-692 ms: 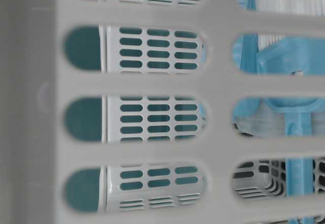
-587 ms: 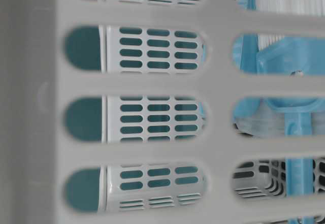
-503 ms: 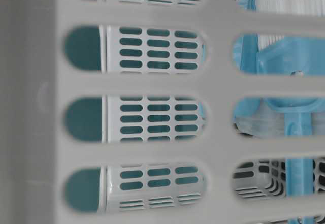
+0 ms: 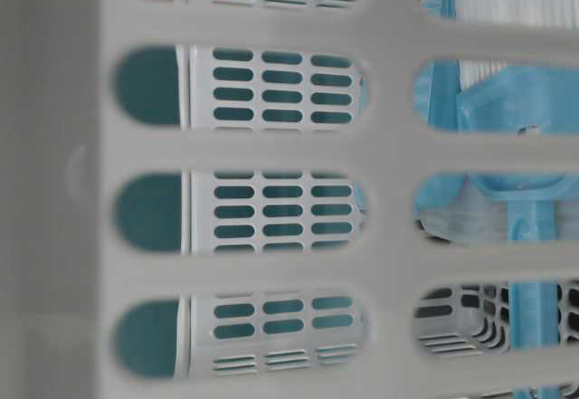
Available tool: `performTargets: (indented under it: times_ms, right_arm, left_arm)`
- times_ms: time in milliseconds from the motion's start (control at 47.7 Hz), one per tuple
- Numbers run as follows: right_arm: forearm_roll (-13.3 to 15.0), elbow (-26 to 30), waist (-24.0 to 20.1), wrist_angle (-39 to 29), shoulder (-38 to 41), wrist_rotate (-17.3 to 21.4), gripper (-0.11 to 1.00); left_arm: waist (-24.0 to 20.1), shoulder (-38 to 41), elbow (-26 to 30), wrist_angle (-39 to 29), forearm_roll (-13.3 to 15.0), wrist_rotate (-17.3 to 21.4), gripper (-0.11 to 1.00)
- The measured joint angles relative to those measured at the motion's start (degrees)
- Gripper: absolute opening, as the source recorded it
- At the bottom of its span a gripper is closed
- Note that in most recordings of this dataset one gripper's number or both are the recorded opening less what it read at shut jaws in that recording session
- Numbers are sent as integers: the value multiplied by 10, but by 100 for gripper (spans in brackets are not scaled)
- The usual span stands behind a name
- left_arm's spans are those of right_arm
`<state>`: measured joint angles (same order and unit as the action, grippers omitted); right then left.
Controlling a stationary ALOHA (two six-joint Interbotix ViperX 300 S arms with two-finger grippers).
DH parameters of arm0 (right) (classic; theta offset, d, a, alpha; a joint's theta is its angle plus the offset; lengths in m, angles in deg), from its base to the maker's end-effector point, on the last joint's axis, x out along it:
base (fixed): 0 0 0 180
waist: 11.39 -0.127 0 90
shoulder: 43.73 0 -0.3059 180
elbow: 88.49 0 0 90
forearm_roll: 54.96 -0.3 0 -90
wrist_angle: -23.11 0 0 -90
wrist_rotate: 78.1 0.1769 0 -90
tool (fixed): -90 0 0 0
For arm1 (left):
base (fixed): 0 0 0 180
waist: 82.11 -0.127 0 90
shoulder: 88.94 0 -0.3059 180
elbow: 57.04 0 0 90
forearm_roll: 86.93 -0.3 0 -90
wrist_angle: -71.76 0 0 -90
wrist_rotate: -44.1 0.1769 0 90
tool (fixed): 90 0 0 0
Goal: Pick up the hand brush from the shopping basket with the left arm.
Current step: 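Move the left gripper into the basket above the hand brush handle, then lower the open left gripper around the blue brush handle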
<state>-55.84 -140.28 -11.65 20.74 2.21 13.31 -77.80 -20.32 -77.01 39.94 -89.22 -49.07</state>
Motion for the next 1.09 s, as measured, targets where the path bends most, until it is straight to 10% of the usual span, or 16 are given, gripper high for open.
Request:
performTargets:
  times_ms: [210, 377, 713, 1090]
  right_arm:
    - [0, 1, 0, 4, 0, 0, 75]
    - [0, 1, 0, 11, -4, 0, 74]
    - [0, 1, -3, 15, -20, -3, 74]
    - [1, 1, -10, 41, -40, -4, 74]
  left_arm:
    - [9, 84, 91, -120, 0, -33, 0]
    - [15, 139, 142, -165, 0, -50, 4]
    - [39, 235, 204, -235, -1, -114, 89]
    - [57, 297, 218, -258, 0, -115, 91]
